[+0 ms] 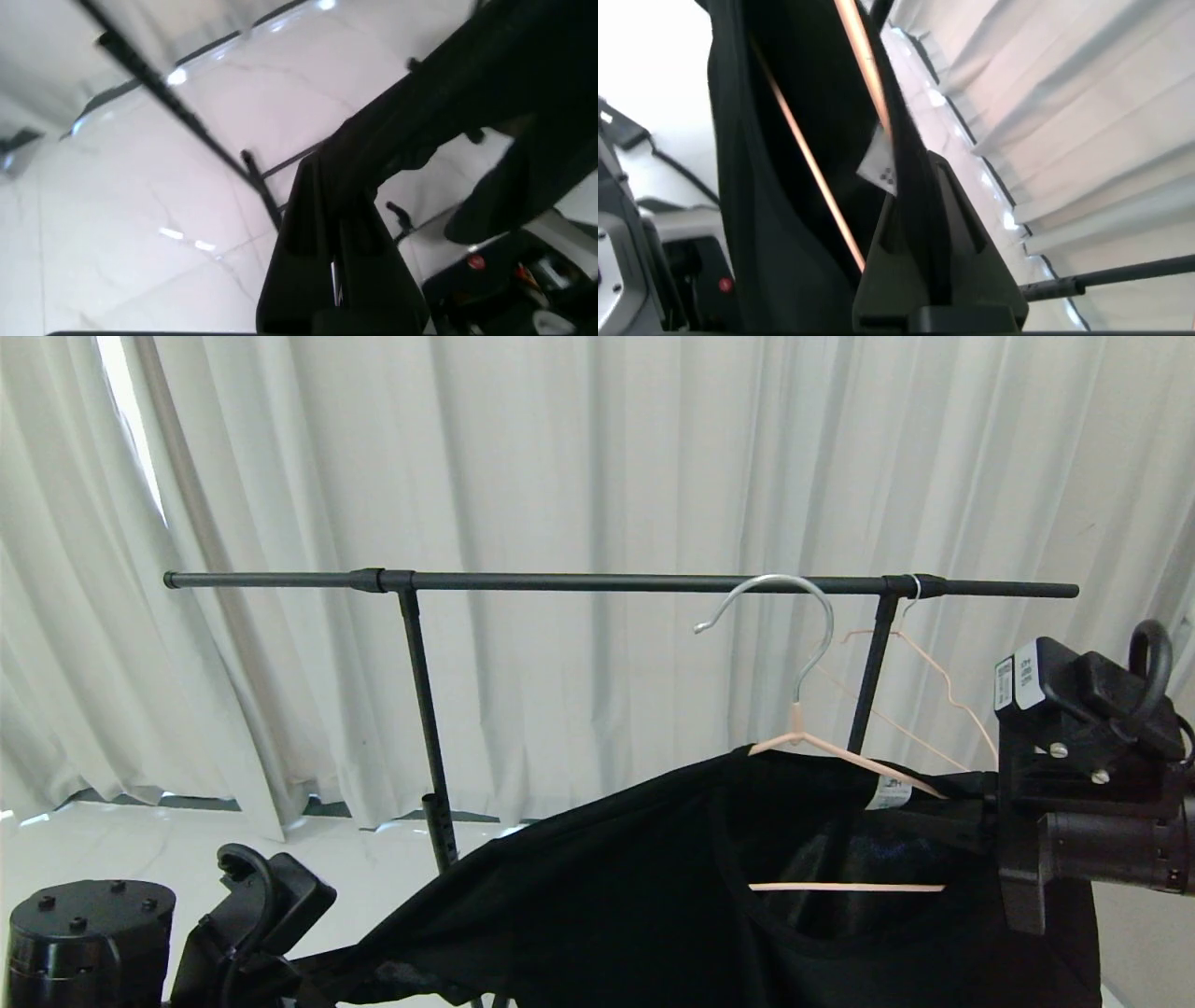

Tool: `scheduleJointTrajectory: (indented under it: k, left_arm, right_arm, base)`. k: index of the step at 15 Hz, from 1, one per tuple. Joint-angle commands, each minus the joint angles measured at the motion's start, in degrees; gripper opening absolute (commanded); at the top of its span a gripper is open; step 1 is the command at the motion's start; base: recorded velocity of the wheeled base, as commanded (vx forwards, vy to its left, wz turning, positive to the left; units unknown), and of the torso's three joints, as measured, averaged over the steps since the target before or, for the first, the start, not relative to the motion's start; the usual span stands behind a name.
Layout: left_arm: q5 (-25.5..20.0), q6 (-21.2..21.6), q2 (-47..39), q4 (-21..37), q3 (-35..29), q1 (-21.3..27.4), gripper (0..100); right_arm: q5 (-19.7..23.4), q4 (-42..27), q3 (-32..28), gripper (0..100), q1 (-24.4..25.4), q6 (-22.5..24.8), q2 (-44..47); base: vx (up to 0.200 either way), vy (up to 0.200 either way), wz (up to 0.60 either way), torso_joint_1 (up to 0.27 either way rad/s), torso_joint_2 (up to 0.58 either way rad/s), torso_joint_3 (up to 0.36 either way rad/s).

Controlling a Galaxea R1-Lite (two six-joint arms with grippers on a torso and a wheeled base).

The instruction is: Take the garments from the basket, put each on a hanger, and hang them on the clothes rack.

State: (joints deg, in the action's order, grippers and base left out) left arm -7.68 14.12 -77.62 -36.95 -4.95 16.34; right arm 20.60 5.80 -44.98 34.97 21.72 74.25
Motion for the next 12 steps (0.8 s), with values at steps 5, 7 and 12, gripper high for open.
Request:
scheduleJointTrajectory:
  k: [5,7,12]
  left_arm:
    - [0.0,0.4,-1.5,0.0,-1.0,-3.9,0]
    - [0.0,0.2,0.0,-1.2,-1.9,-2.9,100]
    - [0.2,0.5,2.8,-6.6,-3.8,1.0,100]
  right_arm:
    - [-0.1,1.0,0.0,0,-0.8,-1.2,-0.4]
    - [-0.1,1.0,0.0,0,-0.8,-2.6,-0.3]
    - [-5.0,1.1,-0.7,0,-3.3,-8.1,-0.2]
  base:
    - [0.0,0.0,0.0,0.0,0.0,0.0]
    - [0.0,0.0,0.0,0.0,0.0,0.0]
    - [0.0,0.0,0.0,0.0,0.0,0.0]
